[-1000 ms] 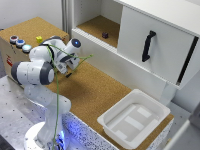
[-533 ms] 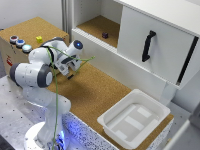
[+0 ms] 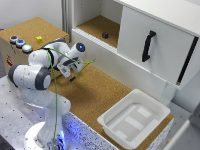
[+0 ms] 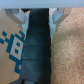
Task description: Open the cabinet drawer
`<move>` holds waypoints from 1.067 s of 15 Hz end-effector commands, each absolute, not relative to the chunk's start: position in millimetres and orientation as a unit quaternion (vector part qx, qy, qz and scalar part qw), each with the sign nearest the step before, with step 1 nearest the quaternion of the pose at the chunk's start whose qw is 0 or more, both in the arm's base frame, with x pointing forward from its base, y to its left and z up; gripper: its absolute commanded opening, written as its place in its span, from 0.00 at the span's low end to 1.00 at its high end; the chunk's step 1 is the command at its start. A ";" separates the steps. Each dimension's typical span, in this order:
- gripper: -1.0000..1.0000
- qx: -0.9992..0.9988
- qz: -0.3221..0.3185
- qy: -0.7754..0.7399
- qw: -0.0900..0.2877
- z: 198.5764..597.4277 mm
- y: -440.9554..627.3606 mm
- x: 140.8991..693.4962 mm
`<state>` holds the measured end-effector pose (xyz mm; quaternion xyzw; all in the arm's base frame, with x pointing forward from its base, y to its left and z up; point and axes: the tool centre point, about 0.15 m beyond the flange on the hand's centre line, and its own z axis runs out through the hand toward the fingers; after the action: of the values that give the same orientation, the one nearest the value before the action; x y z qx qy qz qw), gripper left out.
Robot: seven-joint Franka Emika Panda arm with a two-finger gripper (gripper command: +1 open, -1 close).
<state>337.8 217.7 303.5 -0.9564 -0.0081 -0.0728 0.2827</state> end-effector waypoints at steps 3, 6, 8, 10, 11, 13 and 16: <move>0.00 -0.953 -0.072 0.001 0.294 287.1 167.5 356.6; 0.00 -0.953 -0.075 0.007 0.292 287.8 159.4 359.1; 0.00 -0.954 -0.076 0.010 0.290 289.5 153.9 361.1; 0.00 -0.954 -0.078 0.013 0.289 290.4 150.1 361.6; 0.00 -0.954 -0.079 0.015 0.288 291.0 147.4 362.2; 0.00 -0.954 -0.080 0.018 0.287 291.9 143.4 363.4; 0.00 -0.954 -0.083 0.023 0.287 292.2 139.7 363.3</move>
<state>343.1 179.0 303.5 -0.9577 0.0181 -0.0856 0.2740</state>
